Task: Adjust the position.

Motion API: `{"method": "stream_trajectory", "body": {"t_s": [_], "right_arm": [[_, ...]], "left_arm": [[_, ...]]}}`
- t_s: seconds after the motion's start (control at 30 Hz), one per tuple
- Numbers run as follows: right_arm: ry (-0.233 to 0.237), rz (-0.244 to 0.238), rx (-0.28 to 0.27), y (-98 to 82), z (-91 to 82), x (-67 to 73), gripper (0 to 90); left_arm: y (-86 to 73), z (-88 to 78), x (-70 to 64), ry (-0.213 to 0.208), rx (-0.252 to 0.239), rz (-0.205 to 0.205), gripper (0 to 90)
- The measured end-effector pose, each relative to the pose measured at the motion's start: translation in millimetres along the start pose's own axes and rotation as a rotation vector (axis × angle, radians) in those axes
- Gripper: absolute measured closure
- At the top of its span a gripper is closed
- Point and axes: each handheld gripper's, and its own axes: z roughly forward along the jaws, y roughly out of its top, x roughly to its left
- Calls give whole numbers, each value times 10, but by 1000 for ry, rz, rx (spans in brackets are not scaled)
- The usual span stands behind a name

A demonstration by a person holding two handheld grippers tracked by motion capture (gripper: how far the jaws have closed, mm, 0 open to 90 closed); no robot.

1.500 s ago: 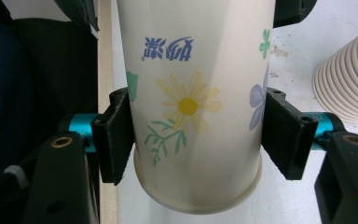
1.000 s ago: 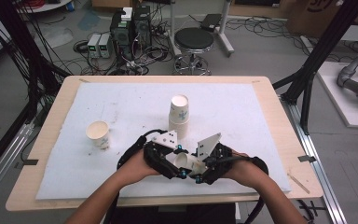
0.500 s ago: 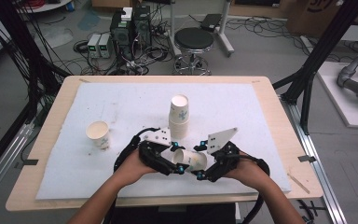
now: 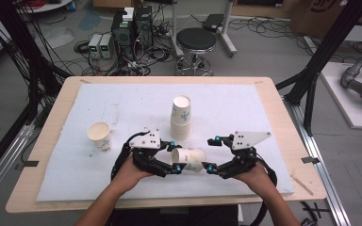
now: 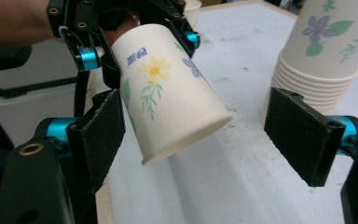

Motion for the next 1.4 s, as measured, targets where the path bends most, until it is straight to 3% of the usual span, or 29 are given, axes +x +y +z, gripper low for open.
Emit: {"method": "stream_trajectory", "body": {"t_s": [0.2,0.33,0.8,1.4], "right_arm": [[-17,45,-63,-200,-11,46,209],[-11,49,-73,-300,23,71,210],[51,49,-76,-321,61,91,210],[135,43,-105,-313,143,111,210]], "left_arm": [[-47,-41,-27,7,-46,12,363],[-57,-42,-47,0,-66,24,363],[-49,-77,-74,-40,-127,30,365],[-33,11,-94,-128,-139,43,366]]}}
